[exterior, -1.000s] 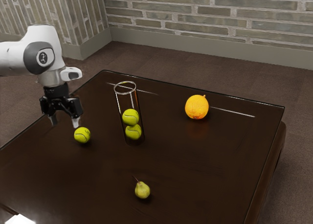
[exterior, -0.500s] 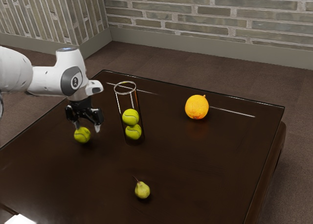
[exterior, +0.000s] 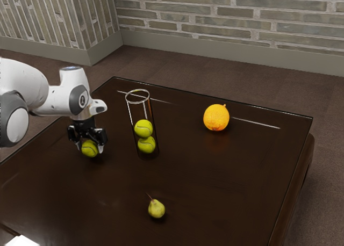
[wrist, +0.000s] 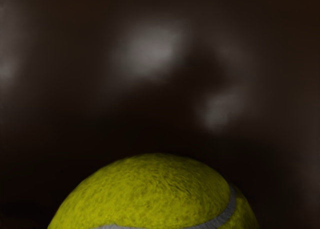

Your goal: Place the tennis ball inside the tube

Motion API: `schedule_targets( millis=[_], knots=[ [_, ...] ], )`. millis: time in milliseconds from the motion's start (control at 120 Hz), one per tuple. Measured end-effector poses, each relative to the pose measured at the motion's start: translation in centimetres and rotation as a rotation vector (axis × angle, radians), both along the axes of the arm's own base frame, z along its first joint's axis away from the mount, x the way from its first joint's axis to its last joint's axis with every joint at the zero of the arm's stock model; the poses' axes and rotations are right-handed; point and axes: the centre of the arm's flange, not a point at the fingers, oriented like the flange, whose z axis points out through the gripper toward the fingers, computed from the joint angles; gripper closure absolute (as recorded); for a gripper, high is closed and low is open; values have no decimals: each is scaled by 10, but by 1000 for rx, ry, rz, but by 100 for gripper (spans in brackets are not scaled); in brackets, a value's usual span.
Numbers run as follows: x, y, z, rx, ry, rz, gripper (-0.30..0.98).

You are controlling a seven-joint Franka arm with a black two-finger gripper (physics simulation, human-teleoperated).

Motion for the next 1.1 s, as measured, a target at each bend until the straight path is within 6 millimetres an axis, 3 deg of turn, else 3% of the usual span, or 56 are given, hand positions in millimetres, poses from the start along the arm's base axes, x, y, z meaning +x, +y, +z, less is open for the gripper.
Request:
schedule_targets(
  millis=[250,400,517,567,633,733,792,842,892,983,1100],
  knots=[
    [3,5,-13,-18,-2,1,3],
    [3,5,-15,-24,-4,-4,21],
    [11,6,-2,-14,-26,-16,32],
    [19,2,23,-11,-49,-31,34],
    [30,-10,74,-17,-94,-65,34],
    [56,-25,176,-14,-186,-123,35],
    [72,-48,229,-6,-233,-176,34],
    [82,-77,260,-4,-253,-230,34],
    [88,-109,274,-11,-251,-282,34],
    [91,-154,280,-26,-226,-347,35],
    [87,-176,278,-40,-189,-376,36]
  ],
)
